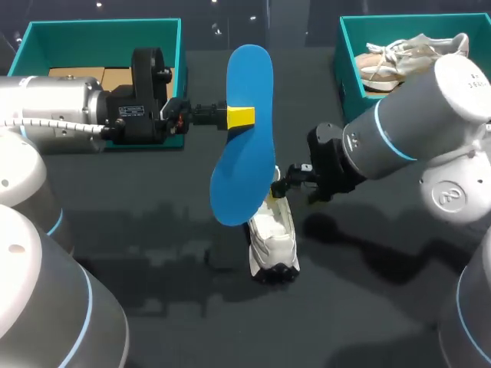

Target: Take the shoe out of the shoebox, open the shoe tongue, remove and reinsert the insole, then place the shoe into the shoebox

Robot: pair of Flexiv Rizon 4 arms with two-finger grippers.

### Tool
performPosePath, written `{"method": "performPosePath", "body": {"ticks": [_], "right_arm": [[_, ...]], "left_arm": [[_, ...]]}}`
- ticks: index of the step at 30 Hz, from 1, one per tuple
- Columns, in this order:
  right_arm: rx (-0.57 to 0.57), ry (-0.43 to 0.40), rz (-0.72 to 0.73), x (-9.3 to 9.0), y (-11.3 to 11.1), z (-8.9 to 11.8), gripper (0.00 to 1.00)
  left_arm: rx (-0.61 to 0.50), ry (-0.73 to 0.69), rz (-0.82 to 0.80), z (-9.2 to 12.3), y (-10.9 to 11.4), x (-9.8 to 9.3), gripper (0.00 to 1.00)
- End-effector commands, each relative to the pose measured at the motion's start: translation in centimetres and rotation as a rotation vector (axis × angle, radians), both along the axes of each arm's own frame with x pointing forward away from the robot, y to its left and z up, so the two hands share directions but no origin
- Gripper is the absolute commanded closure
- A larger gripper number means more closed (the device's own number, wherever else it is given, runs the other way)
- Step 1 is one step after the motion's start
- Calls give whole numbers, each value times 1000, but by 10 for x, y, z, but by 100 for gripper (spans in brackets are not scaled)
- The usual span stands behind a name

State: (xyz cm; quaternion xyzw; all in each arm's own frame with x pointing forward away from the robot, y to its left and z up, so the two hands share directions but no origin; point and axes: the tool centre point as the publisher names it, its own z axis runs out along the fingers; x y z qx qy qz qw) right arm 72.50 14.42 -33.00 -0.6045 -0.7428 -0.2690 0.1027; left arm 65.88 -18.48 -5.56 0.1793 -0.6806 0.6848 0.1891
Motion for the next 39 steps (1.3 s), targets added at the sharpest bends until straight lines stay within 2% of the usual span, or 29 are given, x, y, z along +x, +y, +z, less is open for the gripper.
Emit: {"method": "performPosePath", "body": {"ticks": [1, 8, 12, 17, 22, 24, 26, 27, 36, 39], "right_arm": [[106, 14, 34, 0, -8, -3, 0], [106, 14, 34, 0, -8, -3, 0], [143, -4, 36, -1, -20, 17, 0], [183, 12, 46, -4, -35, 36, 0], [267, 48, 69, -9, -46, 49, 0], [369, 78, 115, -7, -50, 55, 0], [409, 79, 185, -6, -46, 61, 0], [390, 48, 211, -6, -45, 64, 0], [390, 48, 211, -6, -45, 64, 0], [437, 64, 199, 1, -42, 71, 0]], "left_arm": [[-2, 0, 1, -1, -3, 0, 100], [-2, 0, 1, -1, -3, 0, 100], [-2, 0, 1, -1, -3, 0, 100], [-2, 0, 1, -1, -3, 0, 100], [-2, 0, 1, -1, -3, 0, 100], [-2, 0, 1, -1, -3, 0, 100], [-2, 0, 1, -1, -3, 0, 100], [-2, 0, 1, -1, -3, 0, 100], [-2, 0, 1, -1, -3, 0, 100], [-31, -203, 27, 2, -3, 4, 100]]}}
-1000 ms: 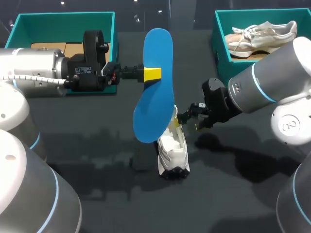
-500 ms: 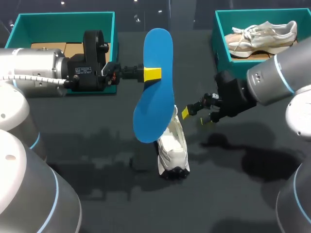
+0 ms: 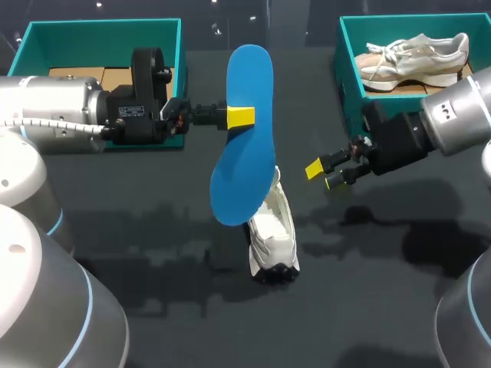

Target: Take the shoe out of the shoebox, open the shoe tongue, remove and reinsert the insole, then place the shoe into the shoebox

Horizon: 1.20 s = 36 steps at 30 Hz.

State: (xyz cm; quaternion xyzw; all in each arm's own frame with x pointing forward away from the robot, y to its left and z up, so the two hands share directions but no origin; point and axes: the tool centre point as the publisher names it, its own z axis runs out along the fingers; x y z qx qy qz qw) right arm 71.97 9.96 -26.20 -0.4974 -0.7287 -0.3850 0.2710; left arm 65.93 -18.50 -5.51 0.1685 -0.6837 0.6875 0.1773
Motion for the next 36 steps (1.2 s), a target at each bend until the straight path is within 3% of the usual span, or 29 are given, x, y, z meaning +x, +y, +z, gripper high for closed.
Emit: {"method": "performPosePath", "body": {"ticks": [1, 12, 15, 26, 32, 36], "right_arm": [[52, 18, -16, 8, 1, 7, 0], [224, 32, -40, 18, -7, 34, 0], [270, 67, -29, 21, -6, 40, 0], [252, 62, -45, 22, -5, 42, 0], [316, 175, -71, 31, -9, 44, 0], [349, 212, -69, 37, -10, 51, 0]], "left_arm": [[-31, -233, 33, 2, -3, 5, 100], [-73, -1088, 83, 3, 7, 36, 100], [-73, -1088, 83, 3, 7, 36, 100], [-73, -1088, 83, 3, 7, 36, 100], [-114, -1456, 24, -11, 1, 38, 100], [-7, -1678, -48, -28, -6, 41, 100]]}}
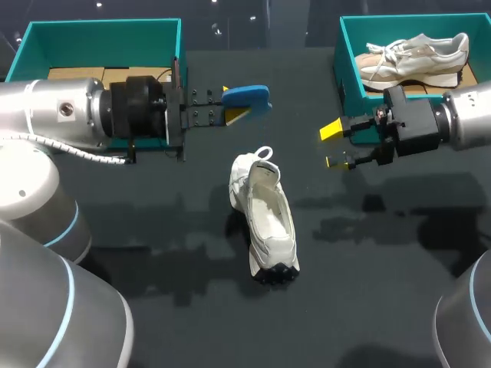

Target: Take the shoe out of the shoebox, open the shoe tongue, remove and reinsert the insole, then place the shoe into the shoebox

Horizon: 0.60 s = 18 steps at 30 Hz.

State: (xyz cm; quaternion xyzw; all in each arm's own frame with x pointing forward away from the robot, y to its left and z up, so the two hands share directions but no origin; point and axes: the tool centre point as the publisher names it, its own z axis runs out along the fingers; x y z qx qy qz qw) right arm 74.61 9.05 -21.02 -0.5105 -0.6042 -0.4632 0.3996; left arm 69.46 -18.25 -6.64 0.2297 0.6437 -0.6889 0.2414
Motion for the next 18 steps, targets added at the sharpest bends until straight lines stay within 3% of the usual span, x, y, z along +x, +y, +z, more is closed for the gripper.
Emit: {"method": "performPosePath", "body": {"ticks": [1, 5, 10, 11, 18], "right_arm": [[38, 29, 8, 12, -2, 1, 0], [108, 26, 4, 14, -5, 10, 0], [139, 51, -25, 14, -6, 23, 0], [122, 82, -60, 14, -7, 25, 0], [107, 82, -68, 12, -7, 29, 0]], "left_arm": [[104, -532, -30, -20, -10, 8, 100], [122, -634, -31, -29, -13, 11, 100], [188, -861, -39, -44, -13, 16, 100], [188, -861, -39, -44, -13, 16, 100], [188, -861, -39, -44, -13, 16, 100]]}}
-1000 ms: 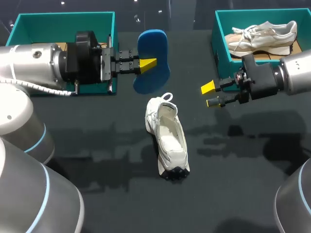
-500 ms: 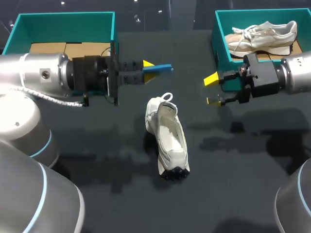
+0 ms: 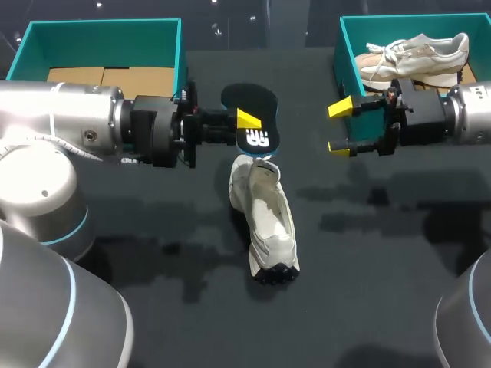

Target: Take the shoe out of the shoebox, open the shoe tongue, remove and reinsert the insole, then place the shoe into the shoebox

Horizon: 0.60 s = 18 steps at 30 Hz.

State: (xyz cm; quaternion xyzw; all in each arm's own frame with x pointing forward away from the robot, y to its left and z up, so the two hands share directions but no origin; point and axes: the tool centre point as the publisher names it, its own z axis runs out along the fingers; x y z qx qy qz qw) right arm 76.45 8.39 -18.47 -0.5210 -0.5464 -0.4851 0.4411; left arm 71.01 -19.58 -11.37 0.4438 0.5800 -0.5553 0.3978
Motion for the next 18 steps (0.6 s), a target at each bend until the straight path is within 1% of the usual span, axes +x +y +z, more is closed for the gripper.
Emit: {"method": "performPosePath", "body": {"ticks": [1, 5, 6, 8, 9, 12, 15, 18], "right_arm": [[-8, -1, -17, -7, -1, 3, 0], [-8, -1, -17, -7, -1, 3, 0], [-8, -1, -17, -7, -1, 3, 0], [-1, -10, -11, -4, 3, 8, 0], [-5, -13, -8, -3, 5, 10, 0], [-13, -29, 6, 0, 10, 15, 0], [-24, -61, 24, 2, 17, 19, 0], [-35, -75, 37, 4, 23, 18, 0]], "left_arm": [[70, -264, -8, 3, 0, 1, 100], [70, -264, -8, 3, 0, 1, 100], [80, -297, -6, -2, -2, 0, 100], [56, -301, 3, -11, -7, 2, 100], [60, -310, 8, -15, -9, 3, 100], [38, -291, 10, -26, -15, 7, 100], [28, -286, 14, -32, -20, 9, 100], [10, -291, 11, -33, -24, 8, 100]]}}
